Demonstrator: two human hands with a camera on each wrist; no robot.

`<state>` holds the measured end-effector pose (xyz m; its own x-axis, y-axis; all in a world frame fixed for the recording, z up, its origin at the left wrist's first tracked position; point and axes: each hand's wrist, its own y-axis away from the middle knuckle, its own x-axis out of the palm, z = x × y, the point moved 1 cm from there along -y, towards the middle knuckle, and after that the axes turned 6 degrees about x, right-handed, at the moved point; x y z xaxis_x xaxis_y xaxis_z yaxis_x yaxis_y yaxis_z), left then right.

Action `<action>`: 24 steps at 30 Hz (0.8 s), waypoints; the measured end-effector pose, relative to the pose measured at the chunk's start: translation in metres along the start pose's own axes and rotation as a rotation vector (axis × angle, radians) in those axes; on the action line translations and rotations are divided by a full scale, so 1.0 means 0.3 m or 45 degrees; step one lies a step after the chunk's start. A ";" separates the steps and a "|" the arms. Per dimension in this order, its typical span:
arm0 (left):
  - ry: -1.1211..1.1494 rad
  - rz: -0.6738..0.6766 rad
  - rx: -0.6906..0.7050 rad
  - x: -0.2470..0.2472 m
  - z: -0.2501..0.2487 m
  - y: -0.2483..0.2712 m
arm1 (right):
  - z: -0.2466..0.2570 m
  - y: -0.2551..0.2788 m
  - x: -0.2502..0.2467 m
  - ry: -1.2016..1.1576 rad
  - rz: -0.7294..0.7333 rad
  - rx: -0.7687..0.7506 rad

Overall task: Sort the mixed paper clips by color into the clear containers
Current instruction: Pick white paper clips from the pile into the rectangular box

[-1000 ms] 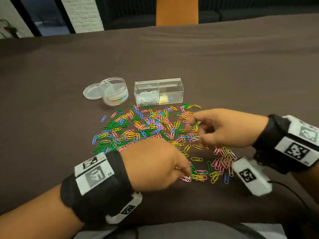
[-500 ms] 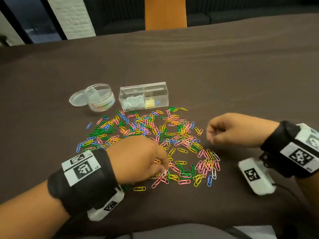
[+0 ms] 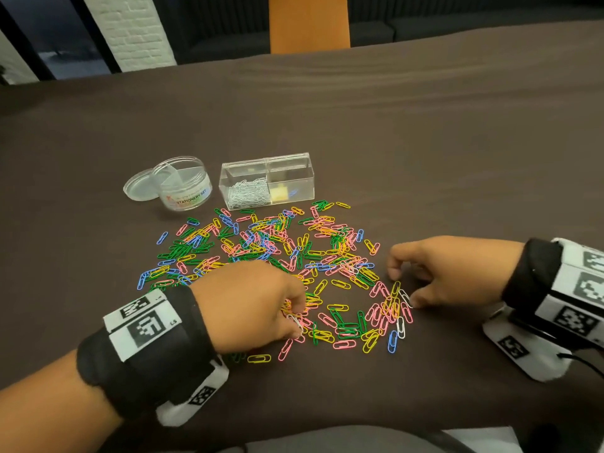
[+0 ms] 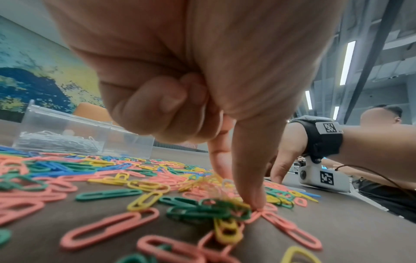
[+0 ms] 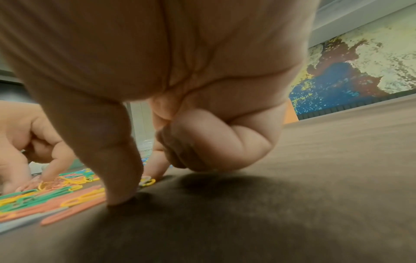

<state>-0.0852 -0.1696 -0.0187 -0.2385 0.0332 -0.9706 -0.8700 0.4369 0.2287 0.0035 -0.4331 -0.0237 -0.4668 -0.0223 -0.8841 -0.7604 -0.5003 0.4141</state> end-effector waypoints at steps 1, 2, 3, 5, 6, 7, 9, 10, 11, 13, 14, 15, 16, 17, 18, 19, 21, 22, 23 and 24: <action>0.012 0.001 -0.019 -0.002 0.005 0.001 | 0.001 -0.003 0.001 -0.011 0.014 -0.004; 0.025 -0.002 -0.034 -0.006 0.009 0.002 | 0.003 -0.006 0.002 -0.012 0.026 -0.010; 0.036 -0.007 -0.045 -0.010 0.011 0.003 | 0.005 -0.007 0.003 -0.005 0.038 -0.010; 0.056 -0.019 -0.054 -0.017 0.016 0.006 | 0.002 -0.004 0.003 0.005 0.054 0.015; 0.067 -0.018 -0.056 -0.021 0.020 0.008 | -0.003 -0.002 0.000 0.006 0.061 0.028; 0.076 -0.009 -0.058 -0.023 0.024 0.012 | -0.011 0.001 -0.005 0.002 0.071 0.039; 0.084 0.009 -0.058 -0.026 0.033 0.020 | -0.033 0.010 -0.018 -0.016 0.086 0.038; 0.085 0.011 -0.053 -0.028 0.034 0.022 | -0.044 0.017 -0.024 -0.072 0.086 0.029; 0.080 0.008 -0.048 -0.028 0.035 0.026 | -0.054 0.023 -0.030 -0.210 0.093 0.017; 0.060 -0.001 -0.042 -0.028 0.031 0.027 | -0.068 0.040 -0.033 -0.722 0.142 0.019; 0.056 -0.008 -0.043 -0.027 0.028 0.028 | -0.071 0.045 -0.030 -0.945 0.174 0.034; 0.051 -0.019 -0.042 -0.026 0.026 0.029 | -0.073 0.047 -0.028 -1.086 0.187 0.045; 0.037 -0.029 -0.038 -0.026 0.022 0.029 | -0.073 0.049 -0.026 -1.130 0.181 0.049; 0.013 -0.029 -0.035 -0.023 0.019 0.028 | -0.069 0.051 -0.020 -1.152 0.191 0.035; -0.010 -0.020 -0.037 -0.022 0.016 0.028 | -0.063 0.053 -0.016 -1.172 0.199 0.022; -0.026 -0.011 -0.045 -0.020 0.014 0.027 | -0.054 0.055 -0.012 -1.215 0.222 0.015; -0.042 -0.021 -0.058 -0.017 0.013 0.027 | -0.028 0.062 -0.006 -1.191 0.289 -0.017; -0.045 -0.034 -0.057 -0.015 0.013 0.026 | -0.010 0.068 -0.003 -1.061 0.291 -0.038; -0.047 -0.051 -0.052 -0.014 0.012 0.026 | 0.002 0.073 0.002 -0.869 0.260 -0.041; -0.047 -0.072 -0.046 -0.013 0.010 0.028 | 0.009 0.075 0.008 -0.646 0.206 -0.025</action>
<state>-0.0902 -0.1635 -0.0131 -0.1726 0.0430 -0.9841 -0.8968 0.4063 0.1751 -0.0160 -0.4421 -0.0158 -0.7410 0.3181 -0.5914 -0.6540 -0.5414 0.5283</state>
